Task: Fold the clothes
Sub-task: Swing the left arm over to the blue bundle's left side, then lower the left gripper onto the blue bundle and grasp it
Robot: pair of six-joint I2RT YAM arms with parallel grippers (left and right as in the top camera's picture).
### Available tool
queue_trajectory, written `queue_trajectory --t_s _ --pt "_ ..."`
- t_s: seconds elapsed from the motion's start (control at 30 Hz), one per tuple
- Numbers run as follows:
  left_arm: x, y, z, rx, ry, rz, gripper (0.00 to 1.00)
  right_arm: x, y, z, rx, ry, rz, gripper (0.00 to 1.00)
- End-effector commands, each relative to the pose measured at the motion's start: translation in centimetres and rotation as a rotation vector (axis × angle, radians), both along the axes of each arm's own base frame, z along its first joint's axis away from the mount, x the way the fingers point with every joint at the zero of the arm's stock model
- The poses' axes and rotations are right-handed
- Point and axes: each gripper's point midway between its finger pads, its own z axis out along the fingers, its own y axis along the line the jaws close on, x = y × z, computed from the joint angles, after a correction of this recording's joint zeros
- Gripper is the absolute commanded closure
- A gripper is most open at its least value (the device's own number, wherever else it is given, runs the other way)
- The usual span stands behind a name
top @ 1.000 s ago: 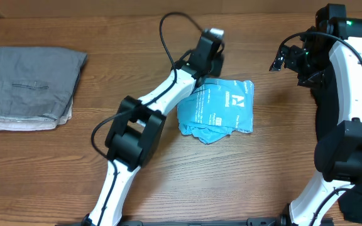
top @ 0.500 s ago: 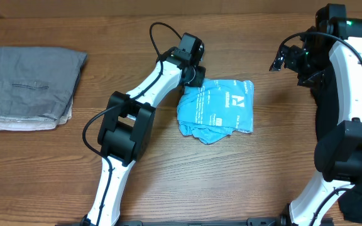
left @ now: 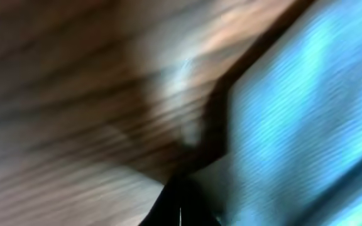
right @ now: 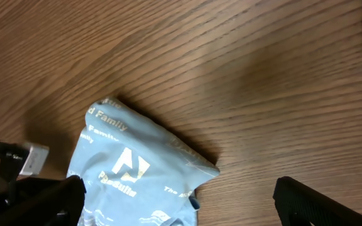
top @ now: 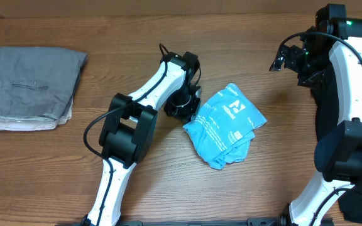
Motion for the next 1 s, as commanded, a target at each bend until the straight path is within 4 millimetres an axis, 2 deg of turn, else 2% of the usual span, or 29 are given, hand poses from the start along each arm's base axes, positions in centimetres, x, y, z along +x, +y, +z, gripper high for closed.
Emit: queue_trajectory --t_s 0.0,0.1,0.2,0.27,0.37,0.47,0.57,0.6,0.63,0.7,0.77,0.8,0.97 --pt "1.4 3.4 -0.6 0.214 -0.095 0.029 0.96 0.2 -0.2 0.7 -0.012 -0.025 0.006 0.00" --pt "3.6 4.0 2.8 0.250 -0.205 0.088 0.96 0.2 -0.2 0.7 -0.012 -0.025 0.006 0.00" --pt "5.6 3.3 8.1 0.203 -0.338 0.148 0.96 0.2 -0.2 0.7 -0.012 -0.025 0.006 0.00" --pt "6.3 2.3 12.0 0.145 -0.429 0.164 0.93 0.2 -0.2 0.7 -0.012 -0.025 0.006 0.00" --pt "5.7 0.4 17.1 0.064 -0.538 0.153 0.87 0.2 -0.2 0.7 -0.012 -0.025 0.006 0.00" --pt "4.1 -0.9 19.2 0.067 -0.597 0.102 0.82 0.2 -0.2 0.7 -0.012 -0.025 0.006 0.00" --pt "2.3 -2.3 19.0 0.126 -0.623 0.050 0.68 0.2 -0.2 0.7 -0.012 -0.025 0.006 0.00" --pt "1.7 -3.0 18.6 0.132 -0.620 0.027 0.60 0.2 -0.2 0.7 -0.012 -0.025 0.006 0.00" --pt "1.3 -3.6 18.1 0.133 -0.614 0.008 0.50 0.2 -0.2 0.7 -0.012 -0.025 0.006 0.00" --pt "0.3 -5.0 16.7 0.136 -0.600 -0.035 0.25 0.2 -0.2 0.7 -0.012 -0.025 0.006 0.00" --pt "-0.5 -5.9 15.0 0.148 -0.581 -0.074 0.07 0.2 -0.2 0.7 -0.012 -0.025 0.006 0.00" --pt "-0.8 -6.3 14.2 0.156 -0.569 -0.090 0.03 0.2 -0.2 0.7 -0.012 -0.025 0.006 0.00" --pt "-2.3 -7.1 9.5 0.207 -0.477 -0.193 0.01 0.2 -0.2 0.7 -0.012 -0.025 0.006 0.00"
